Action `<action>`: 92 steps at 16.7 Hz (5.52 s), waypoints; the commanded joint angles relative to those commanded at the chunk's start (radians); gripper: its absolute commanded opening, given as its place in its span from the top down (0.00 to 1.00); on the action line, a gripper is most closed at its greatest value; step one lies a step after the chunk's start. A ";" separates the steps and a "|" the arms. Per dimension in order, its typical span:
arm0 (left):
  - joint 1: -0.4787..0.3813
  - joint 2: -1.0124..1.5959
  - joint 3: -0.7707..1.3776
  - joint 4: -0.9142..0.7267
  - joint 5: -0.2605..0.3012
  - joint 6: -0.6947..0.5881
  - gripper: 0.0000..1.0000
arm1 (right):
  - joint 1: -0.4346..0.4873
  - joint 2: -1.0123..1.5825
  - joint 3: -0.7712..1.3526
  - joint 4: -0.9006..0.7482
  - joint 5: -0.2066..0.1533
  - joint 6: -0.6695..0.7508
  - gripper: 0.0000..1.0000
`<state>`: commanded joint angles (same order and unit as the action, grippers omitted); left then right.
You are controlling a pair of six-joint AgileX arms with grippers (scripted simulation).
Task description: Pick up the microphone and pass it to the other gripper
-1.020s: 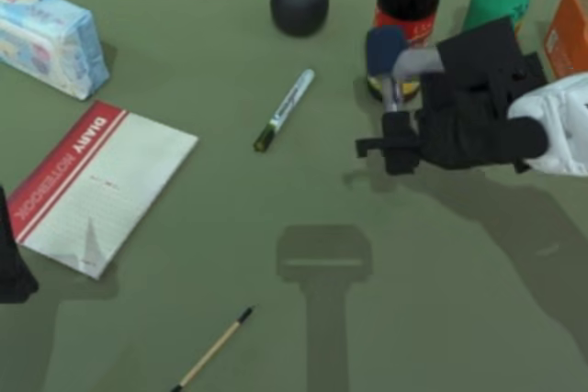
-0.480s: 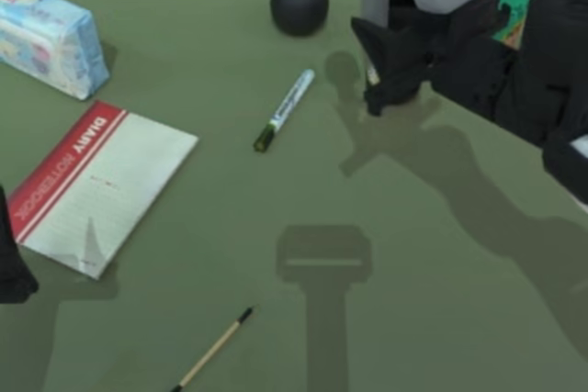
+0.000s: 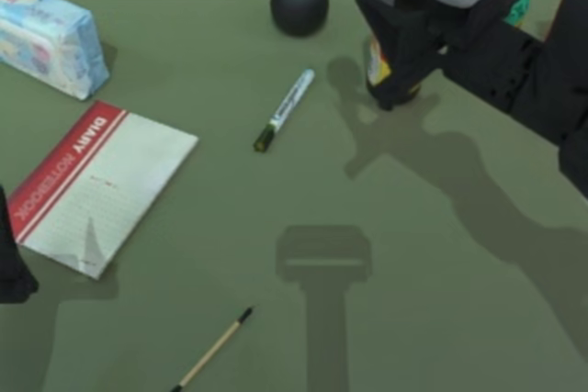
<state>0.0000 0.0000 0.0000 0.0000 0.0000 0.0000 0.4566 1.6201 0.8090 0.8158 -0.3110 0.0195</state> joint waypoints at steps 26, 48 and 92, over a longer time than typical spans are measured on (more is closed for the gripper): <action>-0.090 0.228 0.142 0.091 0.127 0.007 0.00 | 0.172 0.002 -0.074 0.126 0.164 0.013 1.00; -0.401 1.194 0.700 0.461 0.557 0.019 0.00 | 0.172 0.002 -0.074 0.126 0.164 0.013 1.00; -0.562 1.554 0.971 0.554 0.405 0.015 1.00 | 0.172 0.002 -0.074 0.126 0.164 0.013 0.40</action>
<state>-0.5620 1.5541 0.9707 0.5536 0.4046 0.0154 0.6290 1.6226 0.7352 0.9422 -0.1475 0.0326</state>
